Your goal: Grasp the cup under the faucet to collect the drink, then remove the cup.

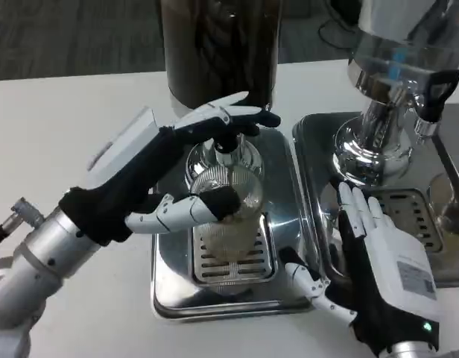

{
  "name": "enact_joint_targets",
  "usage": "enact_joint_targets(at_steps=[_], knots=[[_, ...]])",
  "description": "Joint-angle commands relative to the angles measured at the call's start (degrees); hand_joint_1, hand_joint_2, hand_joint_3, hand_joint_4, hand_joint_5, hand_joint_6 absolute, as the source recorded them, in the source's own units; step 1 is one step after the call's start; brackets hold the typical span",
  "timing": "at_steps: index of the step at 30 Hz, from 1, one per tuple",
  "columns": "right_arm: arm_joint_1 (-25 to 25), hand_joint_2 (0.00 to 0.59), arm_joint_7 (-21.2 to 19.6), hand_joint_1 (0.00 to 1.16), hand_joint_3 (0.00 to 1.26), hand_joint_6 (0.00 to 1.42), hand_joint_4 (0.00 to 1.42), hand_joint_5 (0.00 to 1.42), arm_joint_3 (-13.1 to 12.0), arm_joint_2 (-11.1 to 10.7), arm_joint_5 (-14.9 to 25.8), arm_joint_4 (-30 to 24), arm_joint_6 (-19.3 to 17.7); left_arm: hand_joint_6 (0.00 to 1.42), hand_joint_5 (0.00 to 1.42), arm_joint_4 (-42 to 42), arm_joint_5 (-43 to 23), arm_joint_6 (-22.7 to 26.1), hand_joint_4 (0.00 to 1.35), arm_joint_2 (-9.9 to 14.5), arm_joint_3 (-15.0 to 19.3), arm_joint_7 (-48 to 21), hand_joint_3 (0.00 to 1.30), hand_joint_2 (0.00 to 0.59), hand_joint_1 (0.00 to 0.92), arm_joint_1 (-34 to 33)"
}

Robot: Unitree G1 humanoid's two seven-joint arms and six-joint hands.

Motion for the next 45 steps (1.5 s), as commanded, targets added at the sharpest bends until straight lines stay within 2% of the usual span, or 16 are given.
enact_joint_targets(at_steps=[1,5,9,15,22,32,35,45], knots=[[0.9,0.243,1.0,0.28,0.0,0.05,0.0,0.0,-1.6,-0.3,4.3,0.3,-2.8,0.24,0.3,0.3,7.4,-2.6,0.12,1.9,-2.1,1.6,0.3,0.135,0.0,0.8],[0.4,0.224,3.5,0.32,0.0,0.04,0.0,0.0,-2.6,-0.4,10.0,2.0,-5.6,0.24,0.3,0.0,11.2,-3.7,0.12,2.9,-3.0,4.9,0.3,0.134,0.0,1.1],[-0.7,0.216,5.5,0.35,0.0,0.05,0.0,0.0,-3.0,-1.1,12.9,2.6,-7.9,0.24,0.3,-0.3,13.4,-4.0,0.12,3.7,-3.9,7.5,0.3,0.134,0.0,1.5],[-3.4,0.192,10.0,0.38,0.0,0.06,0.0,0.0,-3.5,-0.6,16.3,2.7,-7.3,0.24,0.3,-1.3,15.5,-3.8,0.12,4.7,-4.7,10.3,0.3,0.134,0.0,2.1],[-5.6,0.189,12.9,0.39,0.0,0.07,0.0,0.0,-4.4,0.0,18.1,2.7,-5.7,0.24,0.3,-3.0,17.3,-3.2,0.12,5.5,-5.4,13.2,0.3,0.134,0.0,3.4],[-8.7,0.176,16.6,0.42,0.0,0.02,0.0,0.0,-4.4,0.3,18.4,3.2,-2.9,0.24,0.3,-4.3,18.8,-2.0,0.12,6.2,-6.4,15.5,0.3,0.135,0.0,4.0],[-9.3,0.18,17.4,0.44,0.0,0.01,0.0,0.0,-4.0,0.0,17.2,3.0,-2.0,0.24,0.3,-4.6,18.8,-1.8,0.12,6.4,-6.6,15.9,0.31,0.135,0.0,4.2],[-11.6,0.186,19.3,0.44,0.0,0.0,0.0,0.0,-4.5,0.7,19.3,5.8,-1.7,0.24,0.29,-5.4,18.6,-1.3,0.13,6.6,-6.6,16.8,0.33,0.136,0.0,5.1]])
